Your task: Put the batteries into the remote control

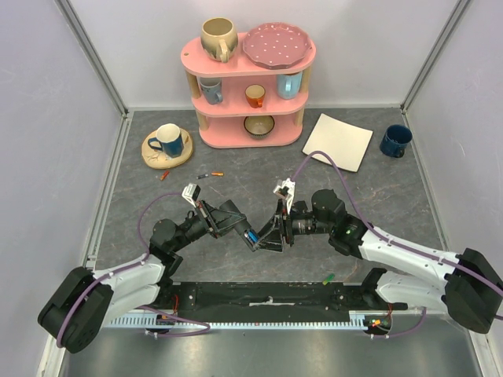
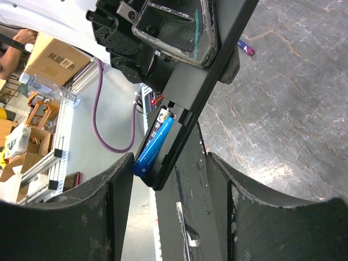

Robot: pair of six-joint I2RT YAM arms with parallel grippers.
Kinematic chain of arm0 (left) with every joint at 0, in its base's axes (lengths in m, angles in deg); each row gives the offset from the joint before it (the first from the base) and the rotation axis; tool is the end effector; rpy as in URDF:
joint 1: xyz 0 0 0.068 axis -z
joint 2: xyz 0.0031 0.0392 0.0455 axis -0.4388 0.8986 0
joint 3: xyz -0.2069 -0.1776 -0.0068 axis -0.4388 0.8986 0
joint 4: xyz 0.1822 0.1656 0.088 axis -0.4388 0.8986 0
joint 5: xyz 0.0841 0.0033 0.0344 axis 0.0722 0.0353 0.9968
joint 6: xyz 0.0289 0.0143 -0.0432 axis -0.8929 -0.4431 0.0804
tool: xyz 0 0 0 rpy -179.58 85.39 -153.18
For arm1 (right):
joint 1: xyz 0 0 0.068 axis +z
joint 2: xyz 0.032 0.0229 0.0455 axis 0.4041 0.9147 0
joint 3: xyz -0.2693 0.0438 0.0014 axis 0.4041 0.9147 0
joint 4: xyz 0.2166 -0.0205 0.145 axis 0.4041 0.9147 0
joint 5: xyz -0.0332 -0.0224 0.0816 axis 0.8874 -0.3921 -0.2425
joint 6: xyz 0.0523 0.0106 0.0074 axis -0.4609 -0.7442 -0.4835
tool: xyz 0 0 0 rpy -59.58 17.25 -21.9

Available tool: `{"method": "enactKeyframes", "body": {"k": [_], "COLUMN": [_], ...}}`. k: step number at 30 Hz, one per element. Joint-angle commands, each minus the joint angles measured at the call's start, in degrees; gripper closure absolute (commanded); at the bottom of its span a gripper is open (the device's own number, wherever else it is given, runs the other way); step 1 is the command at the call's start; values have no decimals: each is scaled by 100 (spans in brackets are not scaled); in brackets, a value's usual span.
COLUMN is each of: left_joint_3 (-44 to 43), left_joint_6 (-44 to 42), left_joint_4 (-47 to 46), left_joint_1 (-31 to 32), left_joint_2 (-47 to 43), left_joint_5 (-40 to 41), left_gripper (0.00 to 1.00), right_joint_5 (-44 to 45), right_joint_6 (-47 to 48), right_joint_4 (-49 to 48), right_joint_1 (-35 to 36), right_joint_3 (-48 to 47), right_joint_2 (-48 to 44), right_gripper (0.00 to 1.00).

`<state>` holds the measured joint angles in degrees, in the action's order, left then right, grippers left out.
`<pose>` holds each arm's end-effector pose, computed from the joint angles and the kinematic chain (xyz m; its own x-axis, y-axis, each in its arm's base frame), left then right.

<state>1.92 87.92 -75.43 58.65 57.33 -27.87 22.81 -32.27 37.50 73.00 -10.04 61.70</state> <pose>0.1357 -0.1065 0.1950 -0.8528 -0.5066 -0.1270 0.1990 -0.0903 -0.9758 0.1390 0.1937 0.2513 -0.7011 -0.0964 -0.7065 -0.7115 0.1613 0.6840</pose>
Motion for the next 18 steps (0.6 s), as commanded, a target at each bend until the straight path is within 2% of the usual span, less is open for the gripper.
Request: {"method": "enactKeyframes", "body": {"k": [1,18], "left_joint_3": [-86,-95], "left_joint_6": [79,96], "left_joint_4": [-799,-1072], "left_joint_1": [78,122], "left_joint_2": [13,92], "left_joint_5": [-404,-571], "left_gripper": [98,98], "right_joint_5": [153,21], "right_joint_6": [-48,-286], "right_joint_4": [-210,-438], "right_joint_1": [-109,-232], "right_joint_3": [-183,-218], "right_joint_2": [146,383], "right_gripper": [39,43]}}
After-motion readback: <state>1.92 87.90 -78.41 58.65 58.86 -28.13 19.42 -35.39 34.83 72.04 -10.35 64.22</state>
